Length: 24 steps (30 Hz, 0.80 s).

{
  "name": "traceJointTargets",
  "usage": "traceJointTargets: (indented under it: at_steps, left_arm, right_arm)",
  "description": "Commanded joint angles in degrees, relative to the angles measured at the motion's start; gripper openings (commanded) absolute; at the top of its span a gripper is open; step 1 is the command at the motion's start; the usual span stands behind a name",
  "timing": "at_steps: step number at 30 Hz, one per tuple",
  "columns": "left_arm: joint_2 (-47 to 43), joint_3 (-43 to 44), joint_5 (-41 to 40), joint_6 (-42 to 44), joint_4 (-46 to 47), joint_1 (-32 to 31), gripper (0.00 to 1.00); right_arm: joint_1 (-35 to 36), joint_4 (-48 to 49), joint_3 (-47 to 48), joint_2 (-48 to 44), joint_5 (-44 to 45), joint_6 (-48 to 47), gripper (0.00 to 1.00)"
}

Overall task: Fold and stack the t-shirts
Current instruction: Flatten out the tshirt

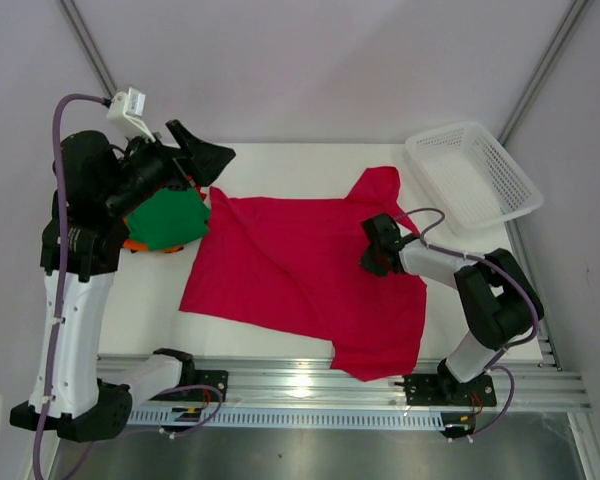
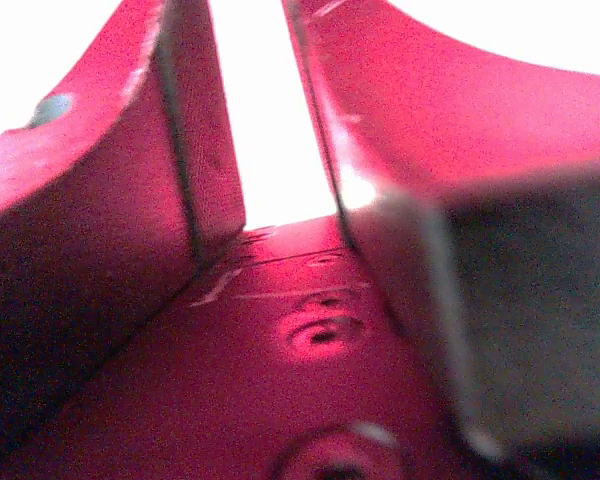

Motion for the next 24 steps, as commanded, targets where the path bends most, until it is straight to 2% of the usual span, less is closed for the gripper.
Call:
traceJointTargets:
  at_steps: [1,10,13,14,16,17,20,24]
  left_arm:
    - [0.8,0.8,0.5,-1.0,0.7,0.2,1.0]
    - [2.3,2.2,1.0,-1.0,-0.1,0.3,0.99]
    - [4.8,3.0,-0.3,0.7,-5.6,0.3,0.99]
    - [5.8,2.0,-1.6,1.0,-11.3,0.2,1.0]
    - [7.2,-1.3,-4.0,2.3,-14.5,0.2,0.99]
    - [7.0,-7.5,-5.0,2.4,-14.9,0.2,0.99]
    - [3.9,-15.5,-6.4,2.2,-12.1,0.3,0.99]
    - [2.9,-17.8,-6.0,1.9,-10.6,0.3,0.99]
  right_arm:
    - [-1.4,-7.3,-0.4,1.0,-0.6,2.6,0.27]
    - [-5.4,-9.1,-2.5,-4.4,-0.4,2.1,0.27]
    - [-6.9,-9.3,-3.6,-6.0,-0.5,1.6,0.27]
    - [-7.3,-9.3,-4.2,-6.4,-0.5,1.5,0.27]
    - [-8.0,-9.2,-4.9,-7.1,-0.4,1.5,0.27]
    - [-8.3,-9.1,-5.7,-7.6,-0.5,1.5,0.27]
    - [-9.4,-8.5,-6.3,-7.9,-0.5,0.5,0.27]
    - [-10.5,-6.6,-5.9,-7.7,-0.8,-1.9,0.27]
